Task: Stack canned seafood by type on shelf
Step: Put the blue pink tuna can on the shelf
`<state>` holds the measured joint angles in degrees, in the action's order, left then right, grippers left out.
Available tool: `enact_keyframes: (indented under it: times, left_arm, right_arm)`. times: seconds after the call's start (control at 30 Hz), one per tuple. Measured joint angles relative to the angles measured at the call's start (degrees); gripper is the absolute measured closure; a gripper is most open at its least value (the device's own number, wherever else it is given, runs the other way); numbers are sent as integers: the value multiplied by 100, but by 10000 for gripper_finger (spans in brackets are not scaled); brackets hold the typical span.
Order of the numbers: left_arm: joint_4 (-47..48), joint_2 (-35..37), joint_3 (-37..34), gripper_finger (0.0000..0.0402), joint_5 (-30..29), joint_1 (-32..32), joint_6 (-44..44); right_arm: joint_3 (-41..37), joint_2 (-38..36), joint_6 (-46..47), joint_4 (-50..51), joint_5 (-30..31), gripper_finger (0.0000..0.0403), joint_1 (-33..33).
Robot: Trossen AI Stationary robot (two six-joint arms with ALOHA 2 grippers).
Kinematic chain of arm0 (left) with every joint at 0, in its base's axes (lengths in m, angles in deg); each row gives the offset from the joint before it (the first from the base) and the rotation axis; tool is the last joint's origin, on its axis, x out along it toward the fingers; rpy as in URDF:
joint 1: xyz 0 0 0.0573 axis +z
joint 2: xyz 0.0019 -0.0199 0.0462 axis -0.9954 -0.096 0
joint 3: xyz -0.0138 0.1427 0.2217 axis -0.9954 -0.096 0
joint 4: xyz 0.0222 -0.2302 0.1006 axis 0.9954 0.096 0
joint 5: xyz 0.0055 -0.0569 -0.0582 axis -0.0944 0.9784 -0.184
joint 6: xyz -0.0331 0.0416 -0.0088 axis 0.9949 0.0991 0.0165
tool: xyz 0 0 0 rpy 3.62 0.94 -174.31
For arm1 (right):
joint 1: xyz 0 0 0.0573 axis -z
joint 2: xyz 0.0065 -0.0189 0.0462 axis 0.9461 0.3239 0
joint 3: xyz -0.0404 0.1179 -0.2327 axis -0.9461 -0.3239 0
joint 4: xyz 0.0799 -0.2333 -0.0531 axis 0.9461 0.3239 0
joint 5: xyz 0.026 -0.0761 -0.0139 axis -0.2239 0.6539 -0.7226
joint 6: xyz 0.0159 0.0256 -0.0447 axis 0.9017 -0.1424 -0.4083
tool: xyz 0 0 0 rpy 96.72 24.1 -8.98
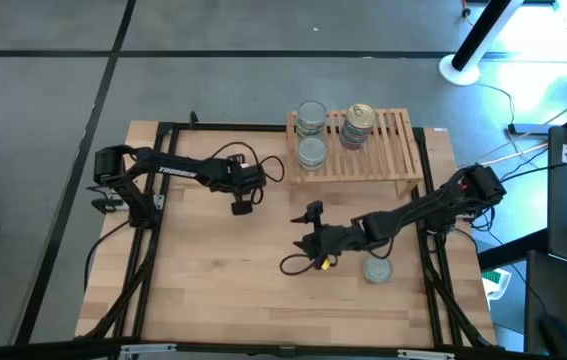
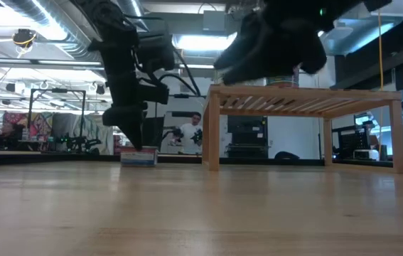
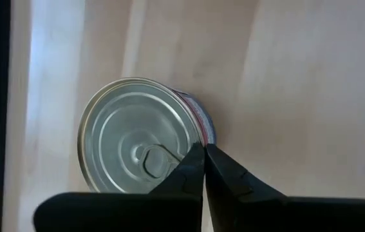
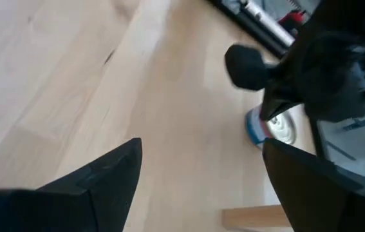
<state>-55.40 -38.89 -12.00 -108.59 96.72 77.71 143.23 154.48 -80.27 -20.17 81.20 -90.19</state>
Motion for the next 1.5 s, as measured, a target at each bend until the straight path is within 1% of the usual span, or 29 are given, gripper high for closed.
enact_keyframes:
  times: [0.13,0.33,0.5,0.67,0.8,0.93,1.07,1.2,1.33,1.5]
  left_arm:
    - [56,-10,127,400,58,-223,187]
    - [64,-28,300,401,420,-639,548]
    - [20,-25,311,401,643,-1031,1120]
    - [-12,-16,317,401,754,-1515,1647]
    - [-87,-15,322,401,867,-1926,2085]
    - [-207,-15,322,401,883,-2322,2429]
    - [-328,-15,322,401,881,-2657,2737]
    - [-328,-31,326,401,857,-2893,2784]
    - [-343,-35,326,399,849,-2965,2768]
    - [-360,-37,326,376,855,-2963,2725]
  right_arm:
    - [0,324,-2,-26,0,82,0]
    - [0,734,-4,-55,34,82,0]
    - [0,1054,-8,-174,46,81,0]
    - [-2,1459,-18,-811,77,81,0]
    - [-2,1741,-213,-1282,305,81,0]
    - [-4,1963,-441,-1715,302,81,-2]
    - [-2,2111,-454,-2105,202,81,-7]
    - [-4,2135,-458,-2244,85,81,-43]
    - [-4,2137,-476,-2502,75,81,-163]
    - [-2,2137,-480,-2702,45,81,-324]
